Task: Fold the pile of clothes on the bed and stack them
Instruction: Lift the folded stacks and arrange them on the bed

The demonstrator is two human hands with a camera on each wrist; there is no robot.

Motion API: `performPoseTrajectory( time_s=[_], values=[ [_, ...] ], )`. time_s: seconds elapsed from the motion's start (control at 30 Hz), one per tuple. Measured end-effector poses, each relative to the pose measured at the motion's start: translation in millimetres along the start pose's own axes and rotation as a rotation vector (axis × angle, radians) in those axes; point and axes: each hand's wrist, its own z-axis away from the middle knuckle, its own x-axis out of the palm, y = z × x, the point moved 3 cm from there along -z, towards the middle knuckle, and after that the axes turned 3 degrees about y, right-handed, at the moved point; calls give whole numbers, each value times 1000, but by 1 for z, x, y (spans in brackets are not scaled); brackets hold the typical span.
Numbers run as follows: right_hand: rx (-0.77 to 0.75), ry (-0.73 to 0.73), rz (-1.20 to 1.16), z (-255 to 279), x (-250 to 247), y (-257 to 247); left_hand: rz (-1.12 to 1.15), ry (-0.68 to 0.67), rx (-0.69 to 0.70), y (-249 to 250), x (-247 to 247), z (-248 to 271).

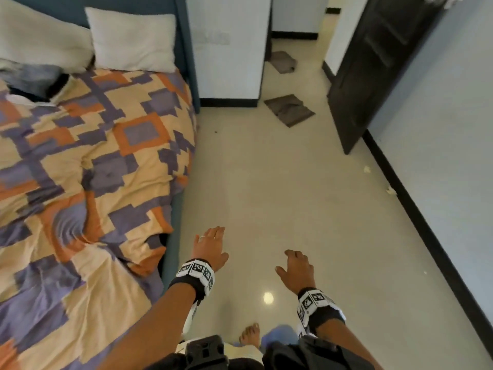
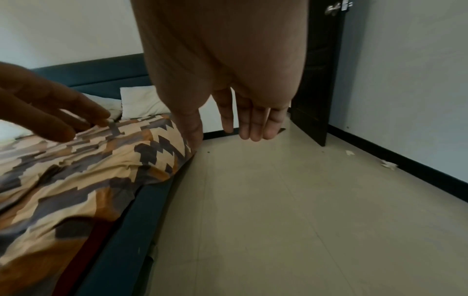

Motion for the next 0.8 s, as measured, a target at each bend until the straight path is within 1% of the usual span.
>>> performPoseTrajectory(
  time_s=[0.1,0.23,0.37,0.4,0.53,0.63,0.8],
  values=[
    [-89,-5,14,-82,-36,-41,34,42,-90,-22,-31,-51],
    [-191,-56,17,-190,-63,-101,83,48,-226,-60,-54,-122],
    [-314,-119,53,-311,-85,-172,122,53,-429,-109,-88,-205],
    [-336,-138,63,-333,-92,-188,140,57,-472,-120,-97,-219],
    [-496,-185,101,-433,-119,-287,209,194,-644,-179,-152,-281],
    [-596,-216,103,-488,-133,-361,218,198,-740,-217,-181,-316],
    [-715,-246,117,-586,-132,-482,286,174,-880,-299,-205,-388]
  ],
)
